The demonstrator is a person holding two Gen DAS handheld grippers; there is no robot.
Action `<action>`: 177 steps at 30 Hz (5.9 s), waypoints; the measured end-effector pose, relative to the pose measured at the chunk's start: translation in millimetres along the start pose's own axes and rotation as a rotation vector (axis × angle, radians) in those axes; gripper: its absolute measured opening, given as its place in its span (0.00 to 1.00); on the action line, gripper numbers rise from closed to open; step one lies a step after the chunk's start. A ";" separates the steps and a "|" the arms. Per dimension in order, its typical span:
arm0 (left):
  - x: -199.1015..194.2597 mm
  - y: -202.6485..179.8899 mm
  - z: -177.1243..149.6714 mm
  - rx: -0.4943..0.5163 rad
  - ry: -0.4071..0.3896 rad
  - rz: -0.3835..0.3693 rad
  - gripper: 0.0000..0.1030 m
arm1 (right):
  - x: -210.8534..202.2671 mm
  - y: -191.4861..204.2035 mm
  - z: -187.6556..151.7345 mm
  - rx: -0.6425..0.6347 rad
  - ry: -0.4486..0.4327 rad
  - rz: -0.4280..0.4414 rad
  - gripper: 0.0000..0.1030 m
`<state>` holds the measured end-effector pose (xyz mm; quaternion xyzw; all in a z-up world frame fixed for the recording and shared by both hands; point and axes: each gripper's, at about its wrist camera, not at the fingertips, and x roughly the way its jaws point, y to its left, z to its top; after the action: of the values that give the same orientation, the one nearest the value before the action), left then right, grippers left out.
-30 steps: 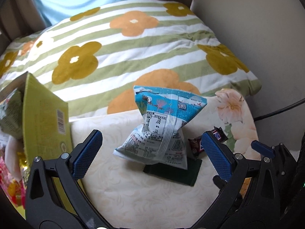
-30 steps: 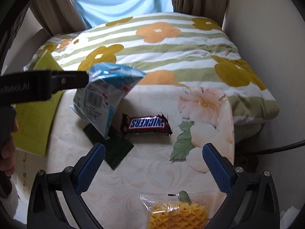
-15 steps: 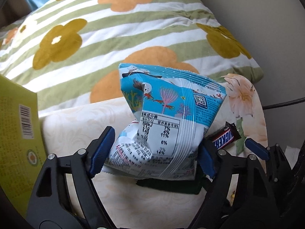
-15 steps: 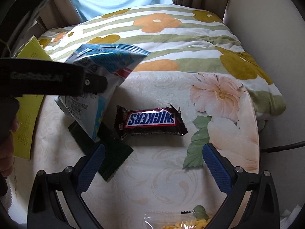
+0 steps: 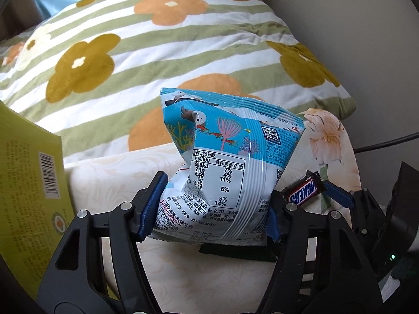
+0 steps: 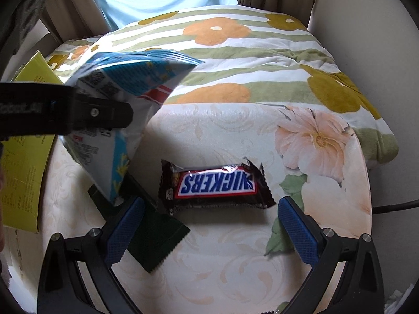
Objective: Organize snacks
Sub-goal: 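Grasp the blue chip bag with the left tool while the right tool grasps the Snickers bar, then carry the blue chip bag and Snickers bar over the yellow-green box, then open both tools to drop the chip bag and Snickers bar into the box, then move the left tool to the dark green packet while the right tool approaches the waffle packet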
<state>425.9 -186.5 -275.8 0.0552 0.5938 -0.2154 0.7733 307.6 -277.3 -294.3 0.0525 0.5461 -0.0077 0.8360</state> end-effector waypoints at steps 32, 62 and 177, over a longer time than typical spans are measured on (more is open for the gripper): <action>-93.8 -22.3 -20.8 -0.028 -0.172 -0.006 0.60 | -76.6 -2.5 2.2 -0.025 -0.145 -0.024 0.53; -255.3 177.8 -131.5 -0.318 -0.347 0.161 0.60 | -182.4 194.7 39.6 -0.319 -0.300 0.176 0.53; -29.6 -56.0 -91.4 0.199 -0.035 0.032 1.00 | -145.0 -33.3 -124.5 0.129 -0.103 -0.060 0.98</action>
<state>315.8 -197.8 -264.8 0.1373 0.5548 -0.2620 0.7776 133.2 -304.8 -214.0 0.0892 0.5019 -0.0705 0.8574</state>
